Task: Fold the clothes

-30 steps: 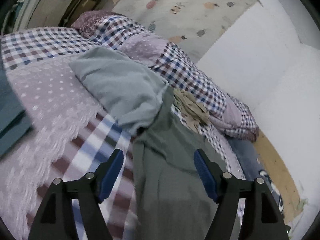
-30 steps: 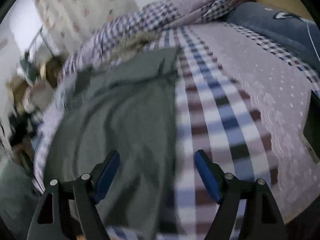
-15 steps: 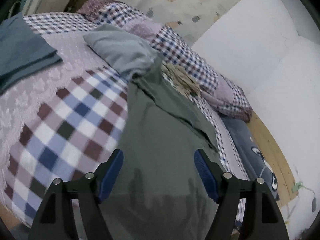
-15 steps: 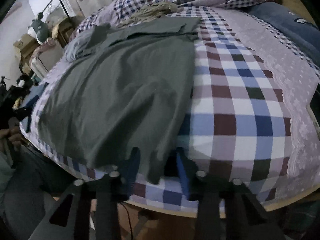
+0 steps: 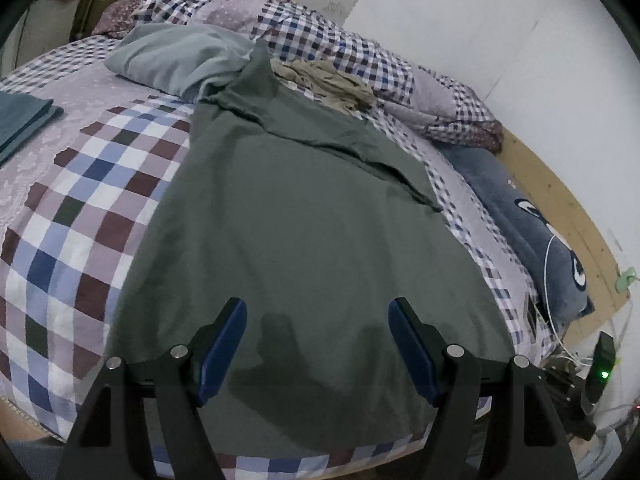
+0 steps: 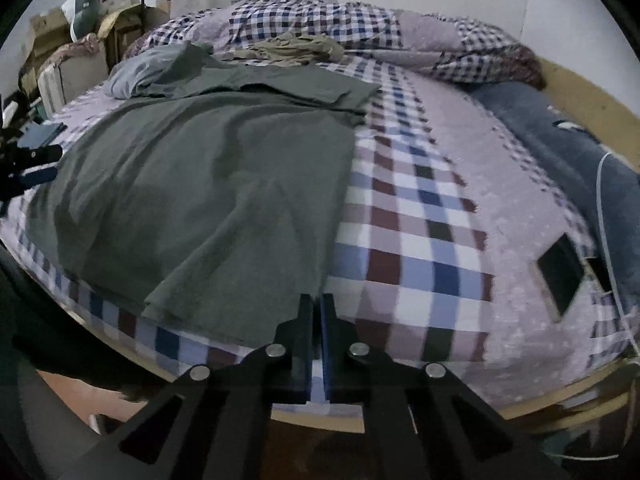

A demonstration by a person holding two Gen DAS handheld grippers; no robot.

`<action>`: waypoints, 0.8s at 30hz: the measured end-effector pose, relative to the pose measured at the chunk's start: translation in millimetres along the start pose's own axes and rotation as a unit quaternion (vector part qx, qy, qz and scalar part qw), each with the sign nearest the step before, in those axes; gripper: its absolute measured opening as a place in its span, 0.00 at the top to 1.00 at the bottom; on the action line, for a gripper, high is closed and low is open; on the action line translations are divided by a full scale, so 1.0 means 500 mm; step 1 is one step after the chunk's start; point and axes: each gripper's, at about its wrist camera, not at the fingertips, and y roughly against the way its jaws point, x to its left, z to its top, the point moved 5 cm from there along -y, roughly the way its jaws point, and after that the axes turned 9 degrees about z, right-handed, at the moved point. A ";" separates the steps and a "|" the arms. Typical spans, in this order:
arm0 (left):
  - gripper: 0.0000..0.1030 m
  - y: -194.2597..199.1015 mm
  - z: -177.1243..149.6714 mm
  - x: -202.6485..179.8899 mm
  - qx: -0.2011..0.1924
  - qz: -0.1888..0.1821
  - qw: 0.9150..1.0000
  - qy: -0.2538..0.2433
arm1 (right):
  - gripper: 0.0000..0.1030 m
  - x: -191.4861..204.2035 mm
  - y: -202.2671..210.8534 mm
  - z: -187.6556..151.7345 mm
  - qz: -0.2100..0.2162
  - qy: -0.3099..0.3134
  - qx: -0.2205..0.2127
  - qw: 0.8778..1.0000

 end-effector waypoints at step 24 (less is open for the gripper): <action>0.25 -0.064 -0.020 -0.069 0.035 0.010 0.998 -0.048 | 0.95 -0.108 -0.012 -0.043 0.129 -0.155 -0.011 0.979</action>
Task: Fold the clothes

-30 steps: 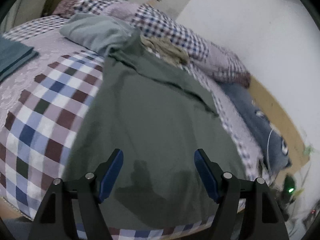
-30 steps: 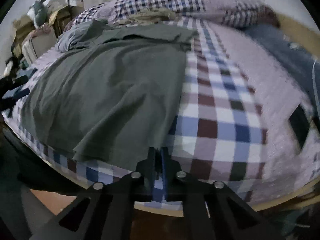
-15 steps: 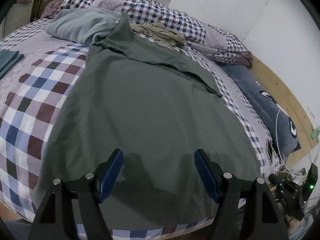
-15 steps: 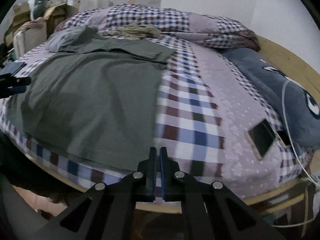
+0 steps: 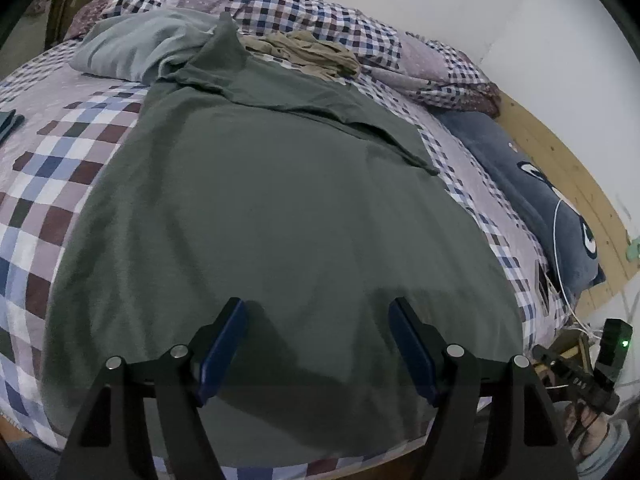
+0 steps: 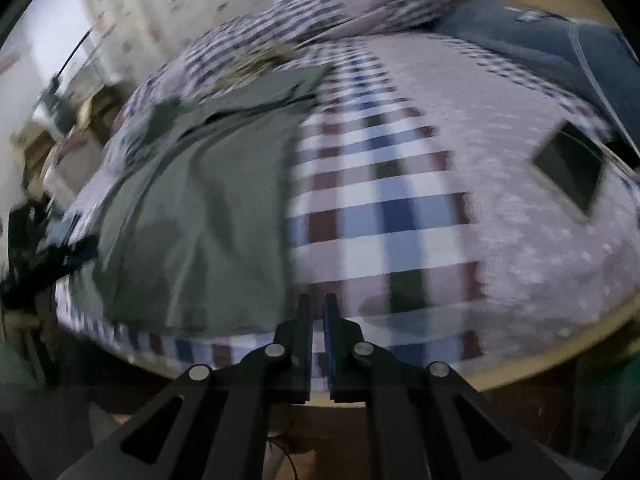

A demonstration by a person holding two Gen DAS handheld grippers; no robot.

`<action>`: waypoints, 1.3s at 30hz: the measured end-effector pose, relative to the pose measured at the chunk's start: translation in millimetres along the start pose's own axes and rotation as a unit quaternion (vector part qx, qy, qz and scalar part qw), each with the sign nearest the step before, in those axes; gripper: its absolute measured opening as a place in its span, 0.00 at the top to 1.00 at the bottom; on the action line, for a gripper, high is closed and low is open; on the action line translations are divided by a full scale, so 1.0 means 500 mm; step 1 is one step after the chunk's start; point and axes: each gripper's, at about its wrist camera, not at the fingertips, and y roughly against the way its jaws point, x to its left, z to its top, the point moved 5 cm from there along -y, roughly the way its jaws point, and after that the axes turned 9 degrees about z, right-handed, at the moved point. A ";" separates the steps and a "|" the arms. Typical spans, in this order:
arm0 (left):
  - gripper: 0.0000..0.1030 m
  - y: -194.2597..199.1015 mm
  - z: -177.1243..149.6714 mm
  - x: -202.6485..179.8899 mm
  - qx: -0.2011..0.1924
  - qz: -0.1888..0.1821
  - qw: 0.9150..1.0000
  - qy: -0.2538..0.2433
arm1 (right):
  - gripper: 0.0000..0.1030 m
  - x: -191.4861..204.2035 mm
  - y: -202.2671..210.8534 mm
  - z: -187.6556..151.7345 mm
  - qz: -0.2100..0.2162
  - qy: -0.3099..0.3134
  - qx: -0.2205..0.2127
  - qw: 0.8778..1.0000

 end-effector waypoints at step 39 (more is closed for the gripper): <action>0.97 -0.119 -0.116 -0.475 0.097 -0.093 0.982 -0.131 | 0.45 -0.121 0.104 -0.006 0.030 -0.107 -0.105 0.988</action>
